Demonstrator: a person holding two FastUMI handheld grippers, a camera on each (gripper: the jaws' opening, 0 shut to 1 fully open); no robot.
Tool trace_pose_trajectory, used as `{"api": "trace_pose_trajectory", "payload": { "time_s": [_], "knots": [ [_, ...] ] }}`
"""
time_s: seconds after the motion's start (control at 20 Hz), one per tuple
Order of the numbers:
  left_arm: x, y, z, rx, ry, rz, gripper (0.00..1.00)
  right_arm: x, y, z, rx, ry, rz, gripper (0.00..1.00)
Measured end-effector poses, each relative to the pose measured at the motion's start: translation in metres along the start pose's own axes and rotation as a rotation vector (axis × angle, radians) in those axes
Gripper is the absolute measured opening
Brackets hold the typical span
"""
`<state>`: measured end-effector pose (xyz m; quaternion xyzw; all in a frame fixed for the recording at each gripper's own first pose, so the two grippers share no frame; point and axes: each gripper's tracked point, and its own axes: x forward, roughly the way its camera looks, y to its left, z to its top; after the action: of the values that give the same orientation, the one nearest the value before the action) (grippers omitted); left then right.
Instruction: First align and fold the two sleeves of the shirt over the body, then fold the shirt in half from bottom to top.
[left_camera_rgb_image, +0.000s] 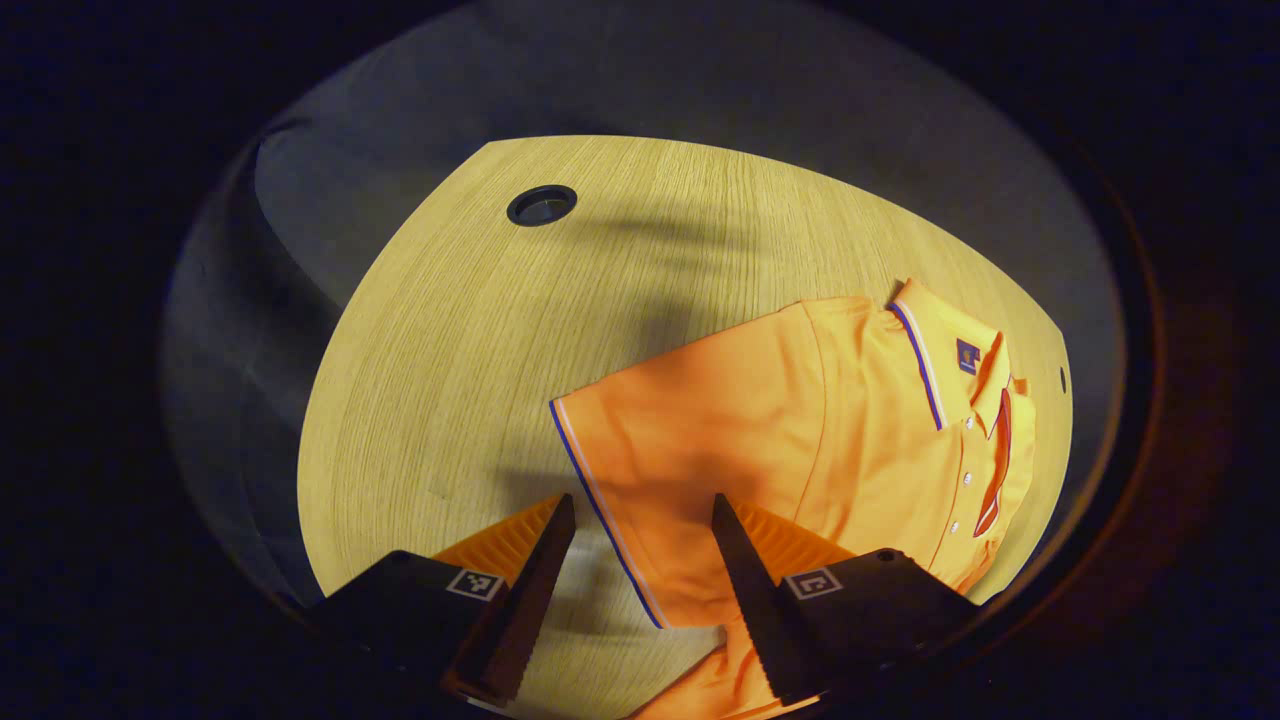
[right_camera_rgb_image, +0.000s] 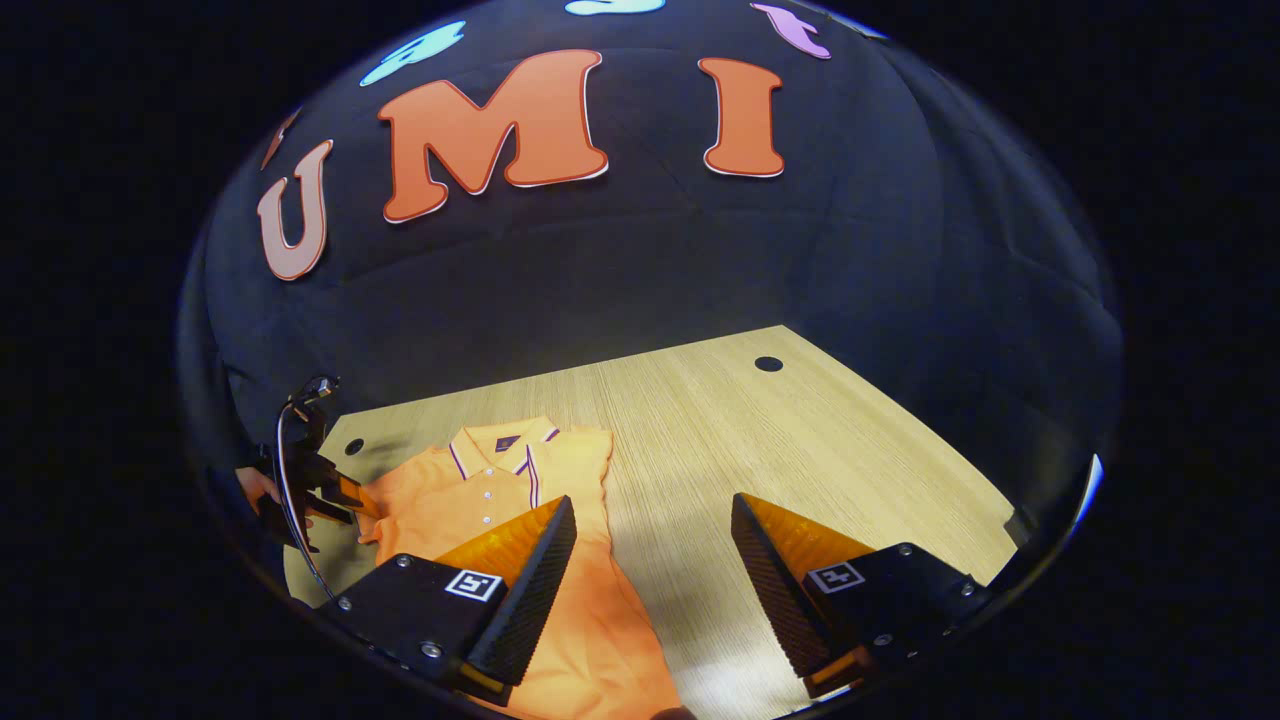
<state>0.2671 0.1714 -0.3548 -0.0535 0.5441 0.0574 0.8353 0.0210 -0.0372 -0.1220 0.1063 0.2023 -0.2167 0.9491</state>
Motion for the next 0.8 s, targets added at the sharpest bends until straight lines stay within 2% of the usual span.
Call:
{"api": "trace_pose_trajectory", "payload": {
  "time_s": [0.1,0.25,0.55,0.8],
  "knots": [
    [0.002,0.0,0.005,-0.012,-0.026,-0.013,0.71,-0.004,-0.005,-0.003,0.009,0.005,0.003,0.95],
    [-0.003,-0.008,0.006,0.008,-0.042,-0.062,0.12,-0.011,-0.017,-0.004,0.019,0.001,-0.001,0.95],
    [-0.037,-0.04,0.037,0.11,-0.206,-0.147,0.11,-0.026,-0.043,-0.017,0.064,0.015,-0.027,0.95],
    [-0.053,-0.072,0.04,0.213,-0.25,-0.183,0.11,-0.035,-0.056,-0.021,0.086,0.013,-0.044,0.95]
  ]
}}
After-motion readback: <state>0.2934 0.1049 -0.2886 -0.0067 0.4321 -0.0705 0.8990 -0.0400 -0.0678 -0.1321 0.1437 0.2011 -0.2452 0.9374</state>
